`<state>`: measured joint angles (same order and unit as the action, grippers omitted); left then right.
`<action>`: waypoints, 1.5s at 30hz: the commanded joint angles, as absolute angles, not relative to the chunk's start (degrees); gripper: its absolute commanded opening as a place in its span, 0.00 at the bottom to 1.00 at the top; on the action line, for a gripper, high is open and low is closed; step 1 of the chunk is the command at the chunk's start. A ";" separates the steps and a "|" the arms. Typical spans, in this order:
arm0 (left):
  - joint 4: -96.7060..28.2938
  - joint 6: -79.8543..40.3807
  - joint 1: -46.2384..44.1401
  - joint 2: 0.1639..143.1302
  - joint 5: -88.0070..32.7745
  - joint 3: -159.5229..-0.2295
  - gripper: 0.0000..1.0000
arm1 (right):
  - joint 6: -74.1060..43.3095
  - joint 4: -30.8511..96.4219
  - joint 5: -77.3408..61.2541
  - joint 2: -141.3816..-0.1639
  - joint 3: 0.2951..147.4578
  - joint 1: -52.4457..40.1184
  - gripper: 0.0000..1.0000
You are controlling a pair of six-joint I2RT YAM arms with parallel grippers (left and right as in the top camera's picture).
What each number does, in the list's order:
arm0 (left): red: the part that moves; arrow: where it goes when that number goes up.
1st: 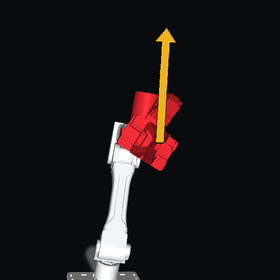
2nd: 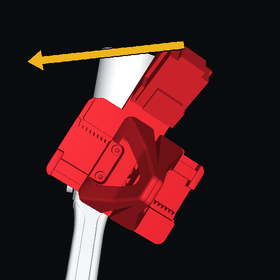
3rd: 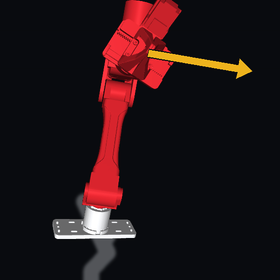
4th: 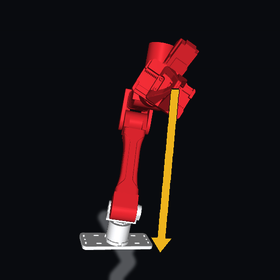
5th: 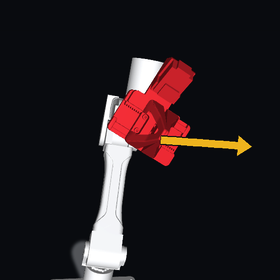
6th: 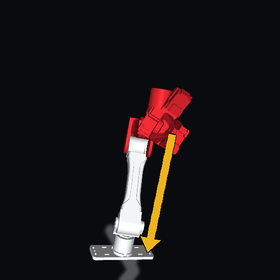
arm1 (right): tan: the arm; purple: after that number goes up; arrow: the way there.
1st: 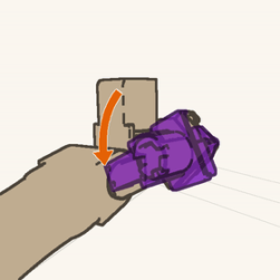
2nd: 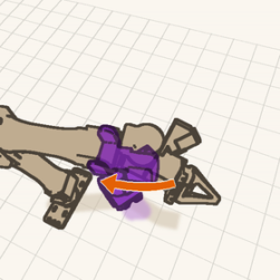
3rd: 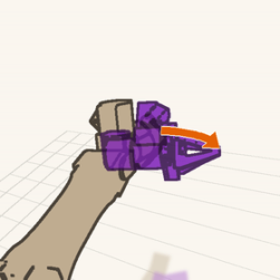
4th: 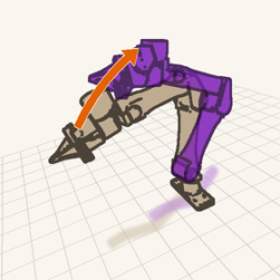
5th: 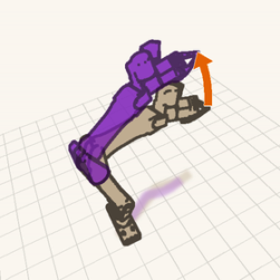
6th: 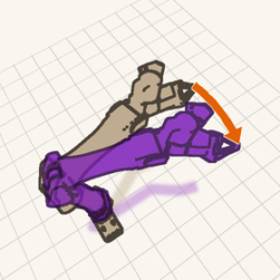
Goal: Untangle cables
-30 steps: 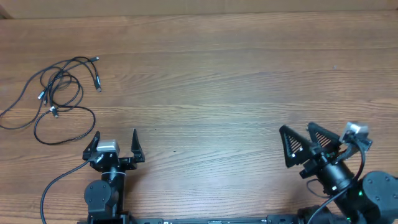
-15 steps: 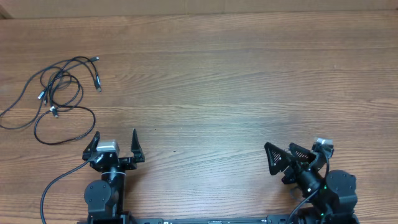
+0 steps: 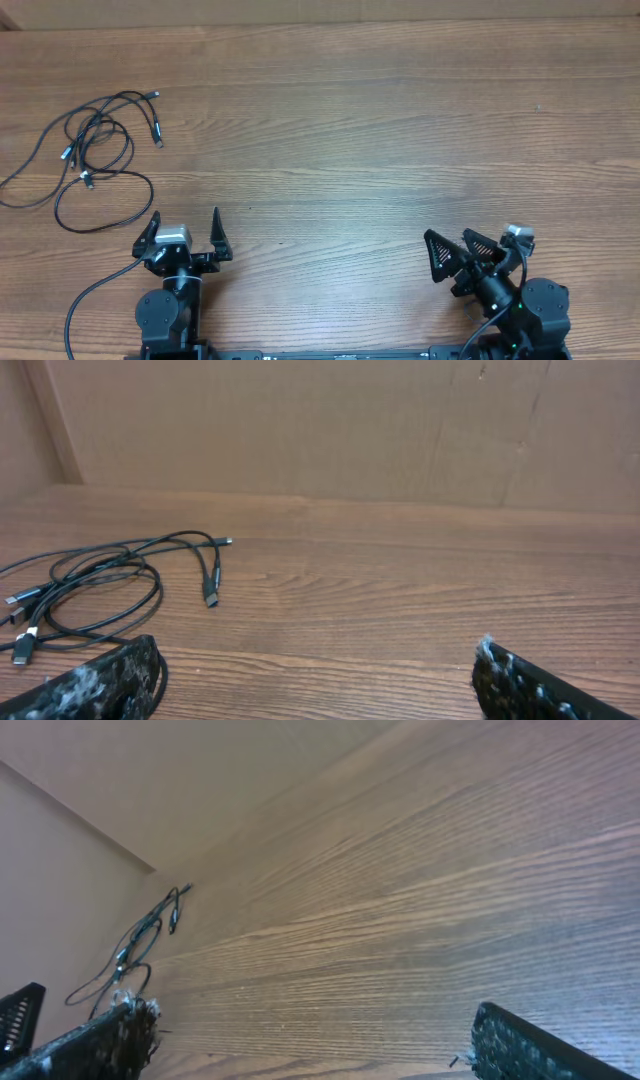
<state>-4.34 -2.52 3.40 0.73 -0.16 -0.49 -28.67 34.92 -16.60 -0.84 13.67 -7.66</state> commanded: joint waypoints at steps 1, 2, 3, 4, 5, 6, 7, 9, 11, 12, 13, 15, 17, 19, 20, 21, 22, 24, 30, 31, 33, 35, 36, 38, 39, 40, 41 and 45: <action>-4.32 -1.23 3.84 0.21 0.40 -0.25 1.00 | -28.64 34.50 -15.86 -0.14 12.60 -8.10 1.00; -4.32 -1.23 3.84 0.21 0.40 -0.25 1.00 | -28.64 34.15 -15.18 -0.14 12.60 -8.10 1.00; -4.32 -1.26 3.84 0.21 0.40 -0.25 1.00 | -28.62 33.56 -14.37 -0.14 12.60 -8.10 1.00; -4.32 -1.23 3.84 0.21 0.40 -0.25 0.99 | -28.64 32.45 -13.26 -0.14 12.60 -8.10 1.00; -4.32 -1.23 3.84 0.21 0.43 -0.25 0.99 | -28.64 31.53 -12.56 -0.14 12.60 -8.10 1.00; -4.32 -1.26 3.84 0.21 0.40 -0.25 1.00 | -28.64 30.04 -11.44 -0.14 12.60 -8.10 1.00; -4.32 -1.26 3.84 0.21 0.40 -0.25 0.99 | -28.64 27.94 -9.89 -0.14 12.60 -8.10 1.00; -4.32 -1.23 3.84 0.21 0.40 -0.25 0.99 | -28.64 25.43 -7.42 -0.14 12.60 -8.10 1.00; -4.32 -1.23 3.84 0.21 0.43 -0.27 1.00 | -28.64 23.38 -4.78 -0.14 12.60 -8.10 1.00; -4.32 -1.26 3.84 0.21 0.43 -0.25 0.99 | -28.64 21.80 -2.76 -0.14 12.58 -8.10 1.00; -4.32 -1.23 3.84 0.21 0.40 -0.25 1.00 | -28.64 21.04 -1.63 -0.14 12.58 -8.10 1.00; -4.32 -1.23 3.84 0.21 0.40 -0.25 1.00 | -28.64 19.31 1.37 -0.14 12.58 -8.10 1.00; -4.32 -1.23 3.84 0.21 0.40 -0.25 1.00 | -28.64 16.80 4.08 -0.14 12.58 -8.10 1.00; -4.32 -1.26 3.84 0.21 0.40 -0.25 1.00 | -28.64 13.06 5.98 -0.14 12.58 -8.10 1.00; -4.32 -1.23 3.84 0.21 0.40 -0.25 1.00 | -28.64 10.74 6.55 -0.14 12.58 -8.10 1.00; -4.32 -1.26 3.84 0.21 0.43 -0.25 1.00 | -28.62 8.29 6.66 -0.14 12.58 -8.10 1.00; -4.32 -1.26 3.84 0.21 0.40 -0.25 0.99 | -28.60 6.33 7.60 -0.14 12.58 -8.10 1.00; -4.32 -1.26 3.84 0.21 0.40 -0.25 1.00 | -28.60 2.44 10.41 -0.14 12.58 -8.10 1.00; -4.32 -1.23 3.84 0.21 0.40 -0.25 1.00 | -25.76 -6.87 13.98 -0.14 12.58 -8.10 1.00; -4.32 -1.23 3.84 0.21 0.43 -0.25 0.99 | -24.84 -7.86 13.93 -0.14 12.58 -8.10 1.00; -4.32 -1.23 3.84 0.21 0.40 -0.25 0.99 | -23.70 -10.13 13.91 -0.14 12.56 -8.10 1.00; -4.32 -1.23 3.84 0.21 0.40 -0.25 0.99 | -23.70 -10.66 13.91 -0.14 12.38 -8.10 1.00; -4.32 -1.23 3.84 0.21 0.40 -0.25 1.00 | -23.70 -10.66 13.91 -0.14 12.29 -8.10 1.00; -4.32 -1.23 3.84 0.21 0.40 -0.25 1.00 | -23.70 -10.72 13.87 -0.14 11.97 -8.10 1.00; -4.32 -1.26 3.84 0.21 0.40 -0.25 1.00 | -23.70 -10.92 13.89 -0.14 11.60 -8.10 1.00; -4.32 -1.23 3.84 0.21 0.40 -0.25 1.00 | -23.70 -11.16 13.89 -0.14 11.25 -8.10 1.00; -4.32 -1.23 3.84 0.21 0.43 -0.25 0.99 | -23.70 -11.84 13.89 -0.14 10.61 -8.10 1.00; -4.32 -1.23 3.84 0.21 0.40 -0.25 0.99 | -23.70 -16.56 13.91 -0.14 7.25 -8.08 1.00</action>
<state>-4.34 -2.52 3.40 0.73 -0.16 -0.49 -24.36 -14.13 13.19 -0.73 10.04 -7.66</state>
